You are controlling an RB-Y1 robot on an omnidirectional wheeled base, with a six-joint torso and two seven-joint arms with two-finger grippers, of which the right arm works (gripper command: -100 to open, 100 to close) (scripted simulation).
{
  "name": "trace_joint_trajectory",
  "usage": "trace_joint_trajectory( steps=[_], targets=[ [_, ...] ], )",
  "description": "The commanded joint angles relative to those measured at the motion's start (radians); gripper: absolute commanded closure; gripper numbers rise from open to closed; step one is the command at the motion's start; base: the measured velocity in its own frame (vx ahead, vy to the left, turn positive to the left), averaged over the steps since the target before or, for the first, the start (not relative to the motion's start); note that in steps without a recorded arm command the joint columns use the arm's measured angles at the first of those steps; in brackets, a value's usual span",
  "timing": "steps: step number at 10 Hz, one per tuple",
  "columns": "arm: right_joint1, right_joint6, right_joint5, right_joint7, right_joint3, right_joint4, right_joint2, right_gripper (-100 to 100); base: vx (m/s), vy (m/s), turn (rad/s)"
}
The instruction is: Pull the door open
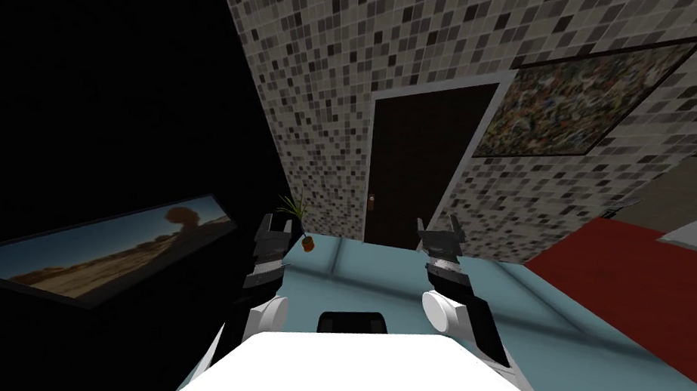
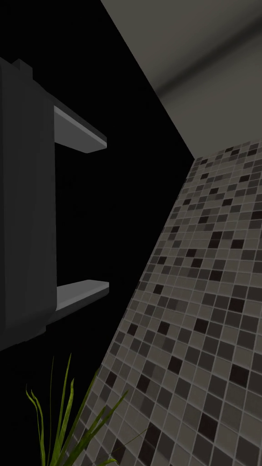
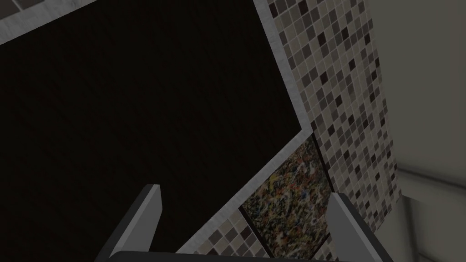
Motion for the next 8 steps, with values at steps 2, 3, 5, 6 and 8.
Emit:
trace_joint_trajectory(
  steps=[2, 3, 5, 6, 8],
  targets=[
    [0.000, -0.006, -0.056, -0.031, -0.005, 0.037, -0.003, -100, 0.100, -0.009, 0.175],
    [0.000, -0.008, -0.078, -0.044, -0.009, 0.052, -0.005, -100, 0.094, -0.016, 0.176],
    [0.001, -0.013, -0.123, -0.069, -0.015, 0.081, -0.009, -100, 0.094, -0.013, 0.168],
    [0.001, -0.015, -0.146, -0.081, -0.018, 0.096, -0.011, -100, 0.096, -0.008, 0.200],
    [0.001, -0.020, -0.193, -0.107, -0.025, 0.126, -0.014, -100, 0.109, -0.020, 0.190]
  ],
)
